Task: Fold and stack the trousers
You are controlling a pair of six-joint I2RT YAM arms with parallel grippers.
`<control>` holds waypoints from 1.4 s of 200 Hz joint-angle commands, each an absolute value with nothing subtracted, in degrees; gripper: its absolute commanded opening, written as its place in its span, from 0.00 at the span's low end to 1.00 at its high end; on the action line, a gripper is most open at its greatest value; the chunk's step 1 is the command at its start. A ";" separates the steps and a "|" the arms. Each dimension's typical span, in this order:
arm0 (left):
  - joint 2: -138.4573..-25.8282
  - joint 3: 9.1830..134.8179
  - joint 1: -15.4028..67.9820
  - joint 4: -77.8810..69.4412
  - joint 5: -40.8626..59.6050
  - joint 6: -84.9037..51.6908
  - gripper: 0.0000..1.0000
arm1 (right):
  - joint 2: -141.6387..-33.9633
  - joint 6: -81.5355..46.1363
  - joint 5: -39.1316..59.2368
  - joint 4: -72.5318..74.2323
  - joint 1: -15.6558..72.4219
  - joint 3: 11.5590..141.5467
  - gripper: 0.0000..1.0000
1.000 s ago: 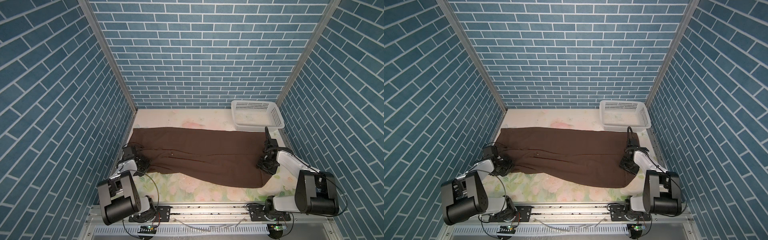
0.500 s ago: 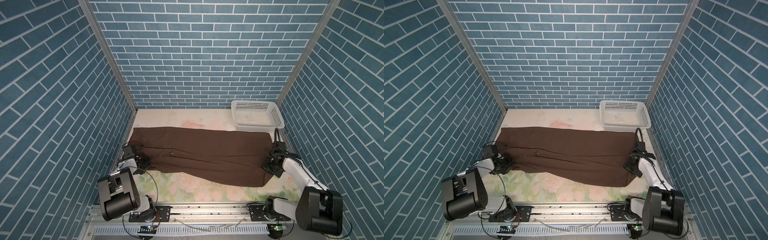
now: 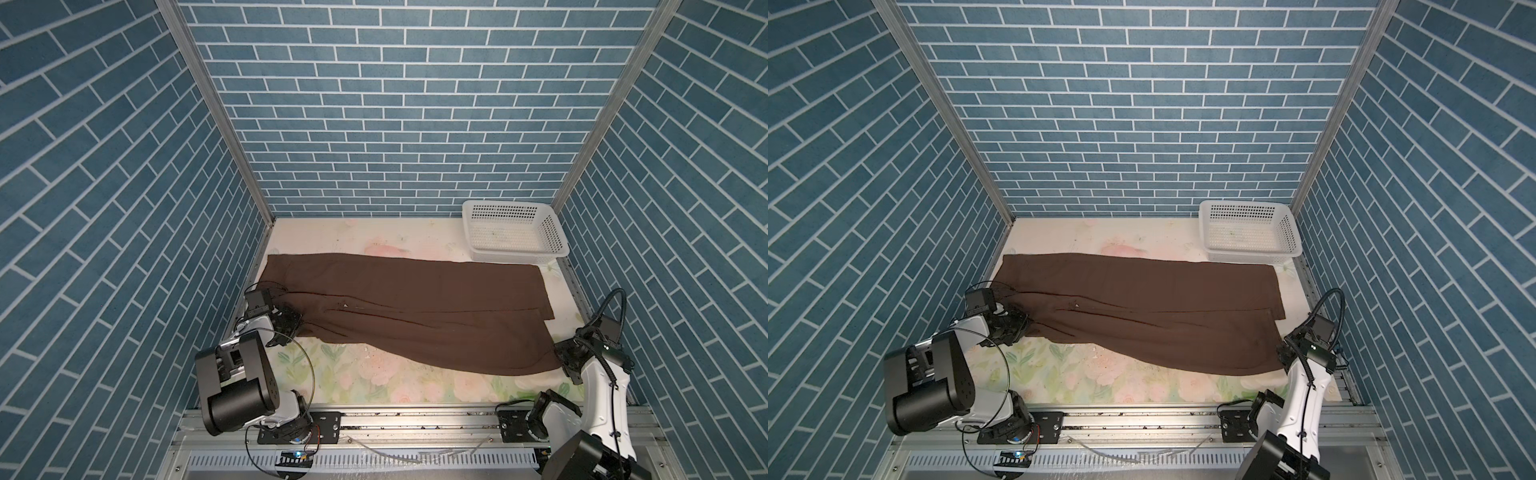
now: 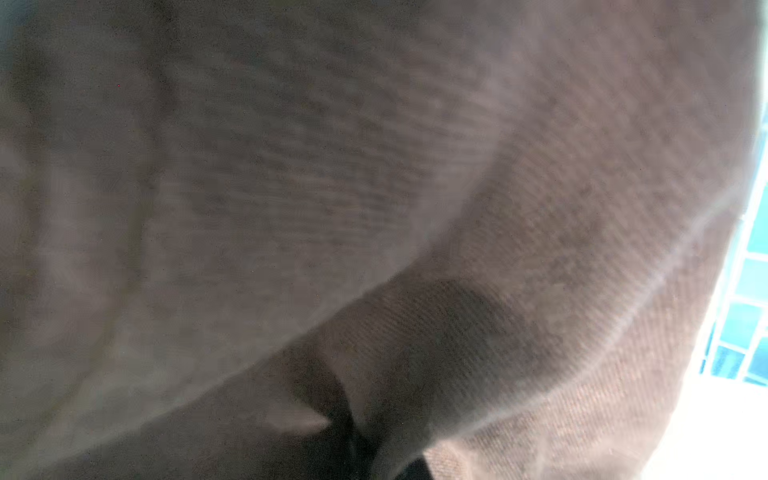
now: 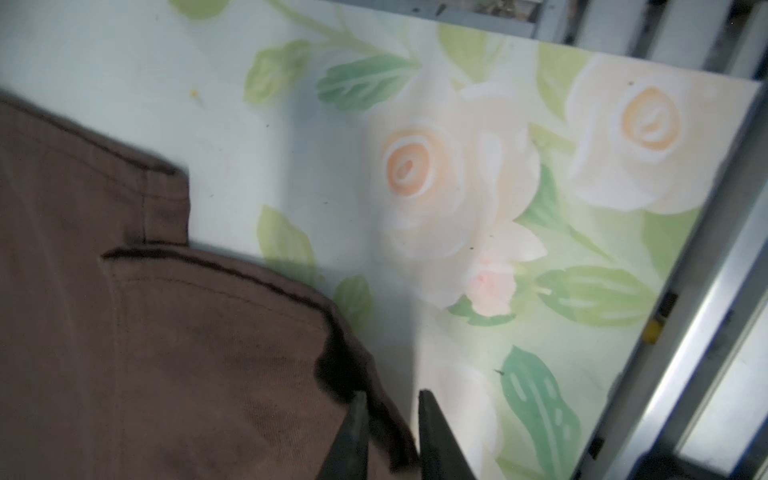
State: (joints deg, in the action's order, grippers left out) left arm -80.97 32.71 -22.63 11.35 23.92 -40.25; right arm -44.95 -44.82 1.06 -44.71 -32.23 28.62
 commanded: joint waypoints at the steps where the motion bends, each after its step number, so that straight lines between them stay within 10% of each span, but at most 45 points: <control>1: -81.35 30.15 -22.79 18.54 21.64 -39.78 0.32 | -43.31 -48.02 3.88 -45.70 -34.65 29.08 0.25; 88: -64.94 35.39 -22.68 32.32 19.89 -39.30 0.67 | -47.59 -39.81 3.85 -43.93 -32.95 40.28 0.36; 176: -53.67 35.82 -22.68 43.04 14.93 -37.63 0.63 | -65.29 -40.31 -0.16 -36.58 -4.38 39.91 0.31; 280: -60.09 31.29 -22.79 35.54 13.62 -38.42 0.68 | -73.61 -42.91 0.99 -28.85 -3.79 32.72 0.31</control>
